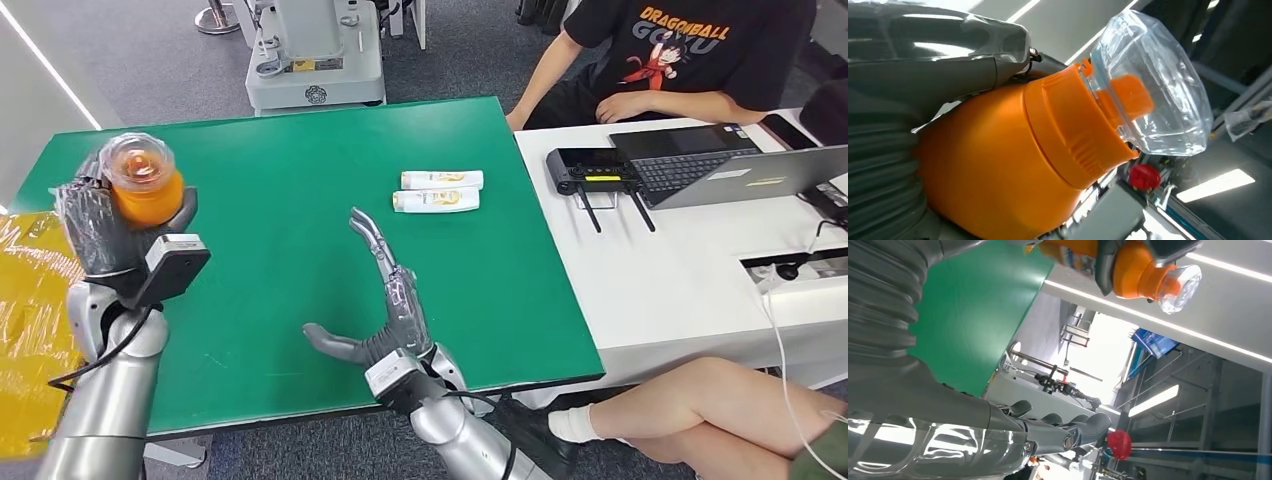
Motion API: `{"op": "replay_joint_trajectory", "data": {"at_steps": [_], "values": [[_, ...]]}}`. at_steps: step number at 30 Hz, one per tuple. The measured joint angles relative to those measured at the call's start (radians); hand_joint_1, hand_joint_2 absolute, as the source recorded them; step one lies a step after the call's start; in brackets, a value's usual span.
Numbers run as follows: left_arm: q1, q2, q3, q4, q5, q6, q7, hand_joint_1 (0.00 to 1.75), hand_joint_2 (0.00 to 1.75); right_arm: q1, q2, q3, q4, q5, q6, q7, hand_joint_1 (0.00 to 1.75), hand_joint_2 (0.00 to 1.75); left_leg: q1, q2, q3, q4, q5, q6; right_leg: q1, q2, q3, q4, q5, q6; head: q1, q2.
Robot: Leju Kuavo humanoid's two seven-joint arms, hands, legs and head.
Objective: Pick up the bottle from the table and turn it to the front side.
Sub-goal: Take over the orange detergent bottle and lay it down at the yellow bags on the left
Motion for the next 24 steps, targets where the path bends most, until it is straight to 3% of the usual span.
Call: {"op": "replay_joint_trajectory", "data": {"at_steps": [8, 13, 24], "values": [[-0.038, 0.114, -0.002, 0.118, -0.371, 0.053, 0.038, 1.75, 1.75, 0.052, -0.005, -0.001, -0.055, 0.0, -0.004, 0.013, 0.0, 1.75, 0.0, 0.001, 0.0, 0.0, 0.0, 0.0, 0.0, 0.001, 0.0, 0.0, 0.0, -0.001, 0.0, 0.0], [-0.042, 0.139, -0.014, 0.164, -0.397, 0.041, 0.044, 1.75, 1.75, 0.069, -0.008, -0.002, -0.077, 0.002, -0.004, 0.015, 0.0, 1.75, 0.0, 0.0, 0.0, 0.0, 0.0, 0.0, 0.0, 0.001, 0.0, -0.001, 0.0, 0.0, 0.0, 0.0], [-0.049, 0.189, -0.092, 0.267, -0.341, -0.149, 0.002, 1.75, 1.75, 0.116, -0.019, -0.019, -0.13, 0.02, 0.008, 0.024, 0.0, 1.75, 0.0, 0.001, 0.0, 0.0, 0.0, -0.001, 0.0, 0.001, 0.0, -0.001, 0.0, 0.0, 0.0, 0.0]]}}
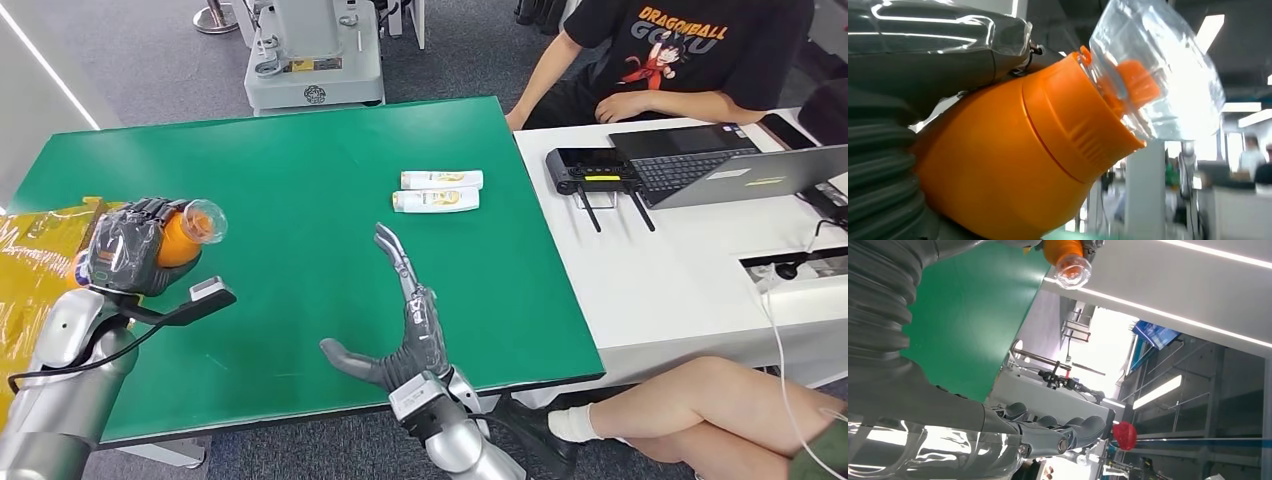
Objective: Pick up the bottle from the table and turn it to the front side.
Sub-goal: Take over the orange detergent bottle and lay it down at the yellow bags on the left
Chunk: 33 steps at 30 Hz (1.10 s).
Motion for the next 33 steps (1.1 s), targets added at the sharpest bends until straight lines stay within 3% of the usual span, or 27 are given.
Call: {"op": "replay_joint_trajectory", "data": {"at_steps": [4, 10, 18, 26, 33], "values": [[-0.01, 0.014, -0.02, 0.052, 0.039, -0.113, -0.038, 1.75, 1.75, 0.01, 0.0, -0.005, -0.013, 0.013, 0.006, 0.002, 0.0, 1.75, 0.0, 0.001, 0.0, 0.0, 0.0, 0.0, 0.0, 0.001, 0.0, 0.0, 0.0, 0.0, 0.0, 0.0], [-0.043, 0.015, -0.031, 0.184, 0.073, -0.121, -0.065, 1.75, 1.75, 0.028, -0.001, -0.007, -0.033, 0.031, -0.001, 0.008, 0.0, 1.75, 0.0, 0.001, 0.0, 0.0, 0.0, 0.0, 0.0, 0.001, 0.0, 0.0, 0.0, 0.0, 0.0, 0.0], [-0.087, -0.002, -0.031, 0.33, 0.046, -0.114, -0.018, 1.75, 1.75, 0.043, 0.0, -0.007, -0.055, 0.048, 0.004, 0.023, 0.0, 1.75, 0.0, 0.001, 0.0, 0.0, 0.0, 0.0, 0.0, 0.001, 0.0, 0.0, 0.0, 0.0, 0.0, 0.0], [-0.121, -0.002, -0.047, 0.412, -0.07, -0.074, 0.058, 1.75, 1.75, 0.04, 0.0, -0.007, -0.055, 0.053, 0.026, 0.025, 0.0, 1.75, 0.0, 0.001, 0.0, 0.0, 0.0, -0.001, 0.0, 0.001, 0.0, 0.0, 0.0, -0.001, 0.0, 0.0], [-0.138, 0.024, -0.092, 0.436, -0.294, 0.068, 0.195, 1.75, 1.75, 0.033, 0.001, -0.007, -0.049, 0.052, 0.034, 0.024, 0.0, 1.75, 0.001, 0.001, 0.0, 0.0, 0.0, -0.001, 0.001, 0.001, 0.0, 0.0, 0.0, -0.001, 0.0, 0.0]]}}
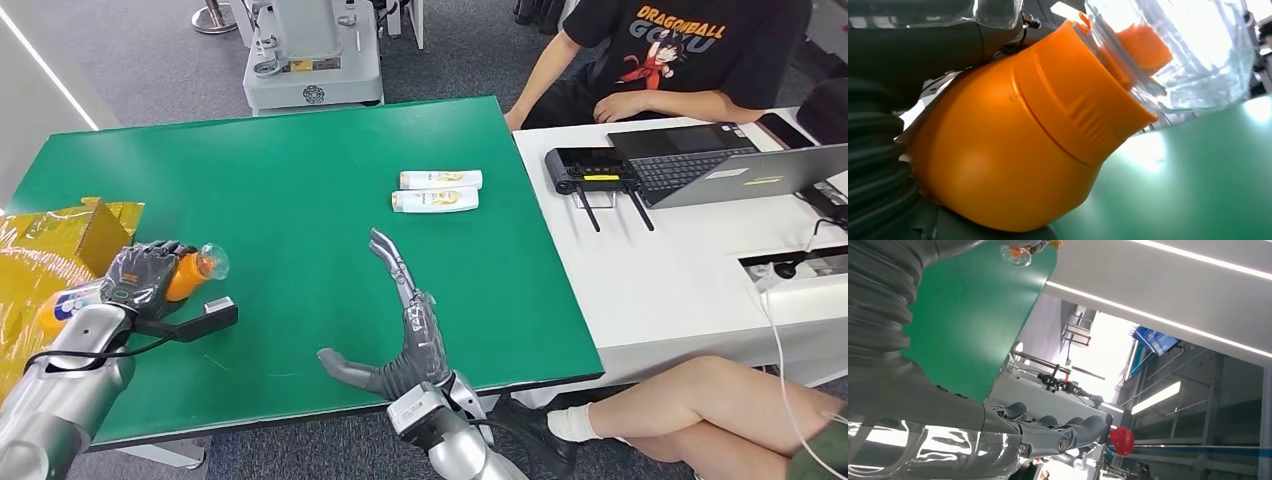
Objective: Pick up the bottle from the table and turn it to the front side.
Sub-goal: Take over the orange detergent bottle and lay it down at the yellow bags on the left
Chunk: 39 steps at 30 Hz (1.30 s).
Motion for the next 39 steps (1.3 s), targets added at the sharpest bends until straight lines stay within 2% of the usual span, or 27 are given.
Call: {"op": "replay_joint_trajectory", "data": {"at_steps": [11, 20, 32, 39], "values": [[-0.024, 0.018, -0.062, 0.017, -0.129, 0.109, 0.123, 1.75, 1.75, -0.012, 0.0, 0.003, 0.021, -0.018, -0.009, -0.007, 0.0, 1.75, 0.0, 0.0, 0.0, 0.0, 0.0, 0.0, 0.0, 0.0, 0.0, 0.0, 0.0, 0.0, 0.0, 0.0], [-0.02, 0.017, -0.069, 0.06, -0.126, 0.049, 0.125, 1.75, 1.75, -0.019, 0.002, 0.007, 0.015, -0.003, 0.012, 0.018, 0.0, 1.75, 0.0, 0.0, 0.0, 0.0, 0.0, 0.0, 0.0, 0.0, 0.0, 0.0, 0.0, 0.0, 0.0, 0.0], [0.028, 0.033, -0.06, 0.096, -0.109, -0.001, 0.097, 1.75, 1.75, -0.014, 0.002, 0.007, 0.012, 0.004, 0.028, 0.015, 0.0, 1.75, 0.0, 0.0, 0.0, 0.0, 0.0, -0.001, 0.0, 0.0, 0.0, 0.0, -0.001, 0.0, 0.0, 0.0], [0.034, 0.033, -0.058, 0.105, -0.115, -0.029, 0.124, 1.75, 1.75, -0.014, 0.002, 0.006, 0.012, 0.016, 0.03, 0.012, 0.0, 1.75, 0.0, 0.0, 0.0, 0.0, 0.0, -0.001, 0.0, 0.0, 0.0, 0.0, -0.001, 0.0, 0.0, 0.0]]}}
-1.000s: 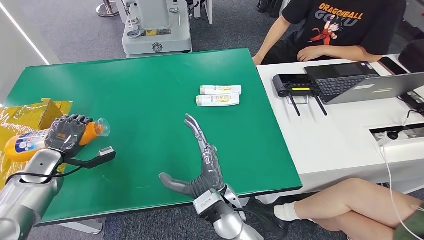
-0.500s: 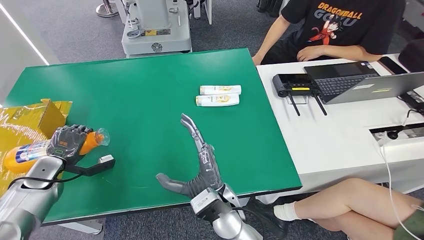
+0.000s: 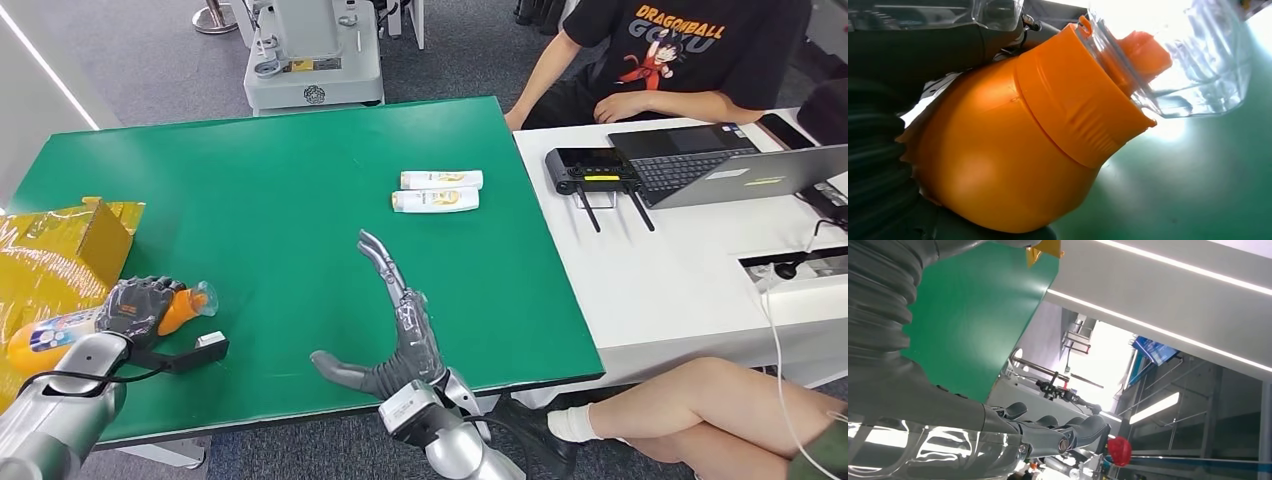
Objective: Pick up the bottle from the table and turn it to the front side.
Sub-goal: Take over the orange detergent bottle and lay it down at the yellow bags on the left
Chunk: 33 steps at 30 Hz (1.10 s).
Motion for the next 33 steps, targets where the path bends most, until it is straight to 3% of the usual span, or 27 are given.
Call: {"op": "replay_joint_trajectory", "data": {"at_steps": [5, 9, 16, 24, 33], "values": [[0.001, 0.005, 0.026, 0.008, -0.005, -0.024, 0.075, 1.72, 1.75, 0.0, 0.0, 0.0, 0.006, 0.005, 0.004, -0.002, 0.0, 1.75, 0.0, 0.0, 0.0, 0.0, 0.0, 0.0, 0.0, 0.0, 0.0, 0.0, 0.0, 0.0, 0.0, 0.0], [0.008, 0.013, 0.053, 0.013, -0.008, -0.014, 0.117, 0.0, 1.75, -0.001, 0.0, 0.0, 0.009, 0.012, 0.008, -0.003, 0.0, 1.75, 0.0, 0.0, 0.0, 0.0, 0.0, 0.0, 0.0, 0.0, 0.0, 0.0, 0.0, 0.0, 0.0, 0.0], [0.013, 0.013, 0.07, 0.013, -0.018, -0.023, 0.201, 0.0, 1.75, -0.001, 0.0, 0.002, 0.009, 0.016, 0.013, -0.003, 0.0, 1.75, 0.0, 0.0, 0.0, 0.0, 0.0, -0.001, 0.0, 0.0, 0.0, 0.0, -0.001, -0.001, 0.0, 0.0], [0.016, 0.013, 0.09, 0.013, -0.02, -0.029, 0.225, 0.0, 1.75, 0.0, 0.0, 0.004, 0.009, 0.01, 0.009, 0.0, 0.0, 1.75, 0.0, 0.0, 0.0, 0.0, 0.0, -0.001, 0.0, 0.0, 0.0, 0.0, -0.001, -0.001, 0.0, 0.0], [0.046, 0.003, 0.125, 0.013, -0.022, 0.083, 0.225, 0.0, 1.75, 0.0, 0.0, 0.004, 0.01, 0.0, -0.003, -0.001, 0.0, 1.75, 0.0, 0.0, 0.0, 0.0, -0.001, -0.001, 0.0, 0.0, 0.0, 0.0, -0.001, -0.001, 0.0, 0.0]]}}
